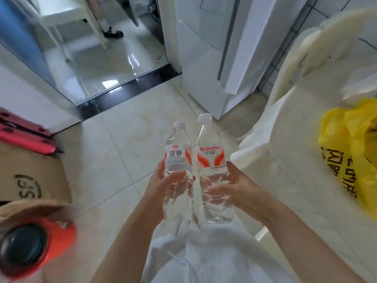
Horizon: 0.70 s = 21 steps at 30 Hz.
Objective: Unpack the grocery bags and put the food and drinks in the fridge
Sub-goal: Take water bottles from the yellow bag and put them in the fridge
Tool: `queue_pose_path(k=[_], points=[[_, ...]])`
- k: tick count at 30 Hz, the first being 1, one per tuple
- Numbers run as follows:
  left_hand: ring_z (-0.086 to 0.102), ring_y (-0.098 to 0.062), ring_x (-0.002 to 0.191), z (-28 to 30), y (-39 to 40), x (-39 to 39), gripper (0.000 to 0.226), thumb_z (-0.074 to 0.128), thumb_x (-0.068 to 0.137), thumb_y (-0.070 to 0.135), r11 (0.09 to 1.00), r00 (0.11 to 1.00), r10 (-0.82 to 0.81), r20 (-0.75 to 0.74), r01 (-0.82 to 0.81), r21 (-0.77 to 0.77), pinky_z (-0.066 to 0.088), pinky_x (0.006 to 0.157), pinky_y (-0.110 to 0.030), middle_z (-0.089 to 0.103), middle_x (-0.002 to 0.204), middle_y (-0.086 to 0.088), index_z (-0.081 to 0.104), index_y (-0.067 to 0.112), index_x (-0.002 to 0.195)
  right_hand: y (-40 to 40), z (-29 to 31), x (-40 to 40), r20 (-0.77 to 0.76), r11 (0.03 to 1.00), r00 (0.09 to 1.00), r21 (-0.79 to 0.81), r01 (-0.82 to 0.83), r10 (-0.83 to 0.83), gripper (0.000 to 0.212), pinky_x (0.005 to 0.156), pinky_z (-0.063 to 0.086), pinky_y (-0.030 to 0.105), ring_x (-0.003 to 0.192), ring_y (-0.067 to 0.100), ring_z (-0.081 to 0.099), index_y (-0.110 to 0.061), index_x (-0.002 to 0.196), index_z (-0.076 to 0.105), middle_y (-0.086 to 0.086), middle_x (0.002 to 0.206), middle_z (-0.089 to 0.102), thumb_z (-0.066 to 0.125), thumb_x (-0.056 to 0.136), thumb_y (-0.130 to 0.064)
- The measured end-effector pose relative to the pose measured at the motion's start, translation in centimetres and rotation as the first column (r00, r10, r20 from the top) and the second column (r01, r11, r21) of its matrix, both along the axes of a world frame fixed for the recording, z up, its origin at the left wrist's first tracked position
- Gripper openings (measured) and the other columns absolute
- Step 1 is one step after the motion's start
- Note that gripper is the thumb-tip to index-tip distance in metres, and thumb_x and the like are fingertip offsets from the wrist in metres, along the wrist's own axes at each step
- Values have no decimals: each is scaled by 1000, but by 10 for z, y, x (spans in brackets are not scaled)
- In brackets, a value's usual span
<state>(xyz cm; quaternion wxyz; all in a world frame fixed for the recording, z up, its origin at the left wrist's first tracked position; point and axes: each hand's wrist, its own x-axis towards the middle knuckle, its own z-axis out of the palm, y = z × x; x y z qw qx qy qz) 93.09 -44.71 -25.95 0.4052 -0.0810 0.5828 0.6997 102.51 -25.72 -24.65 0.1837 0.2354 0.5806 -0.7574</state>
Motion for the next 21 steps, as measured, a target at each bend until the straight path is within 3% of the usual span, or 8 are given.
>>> queue_pose_path(k=[4, 9, 14, 19, 21], points=[[69, -41, 97, -1, -23, -18, 81, 83, 56, 28, 985, 986, 168, 10, -168, -49, 57, 80, -47, 68, 113, -18, 51, 20, 130, -12, -1, -41, 31, 996, 996, -49, -80, 81, 63, 61, 52, 24, 73, 16, 69, -16, 122, 49, -1, 85, 71, 78, 67, -9], [70, -40, 94, -4, -37, -58, 76, 85, 54, 28, 945, 950, 313, 6, -311, -98, 56, 85, -51, 72, 103, -8, 55, 25, 124, -12, -9, -102, 92, 993, 989, -50, -108, 112, 69, 67, 52, 33, 81, 23, 69, -13, 122, 49, 9, 96, 70, 81, 62, -11], [71, -37, 92, -3, -31, -111, 60, 79, 63, 22, 916, 923, 384, 4, -381, -123, 58, 75, -44, 71, 107, -13, 57, 26, 119, -1, -6, -168, 120, 987, 983, -102, -125, 137, 66, 62, 52, 36, 71, 26, 69, -12, 122, 49, 10, 92, 69, 78, 63, -10], [70, -36, 98, -1, -18, -172, 74, 83, 59, 25, 897, 905, 426, 13, -420, -137, 56, 78, -44, 70, 111, -13, 54, 22, 127, 13, 4, -241, 130, 989, 983, -87, -120, 131, 55, 57, 49, 33, 66, 26, 68, -12, 121, 48, 16, 96, 66, 75, 74, -1], [70, -34, 96, -1, -13, -194, 71, 83, 59, 25, 895, 903, 429, 16, -423, -144, 56, 80, -43, 70, 108, -13, 57, 18, 125, 15, 5, -267, 127, 992, 986, -77, -99, 108, 60, 60, 50, 35, 69, 27, 69, -13, 121, 49, 15, 94, 67, 79, 69, -4]])
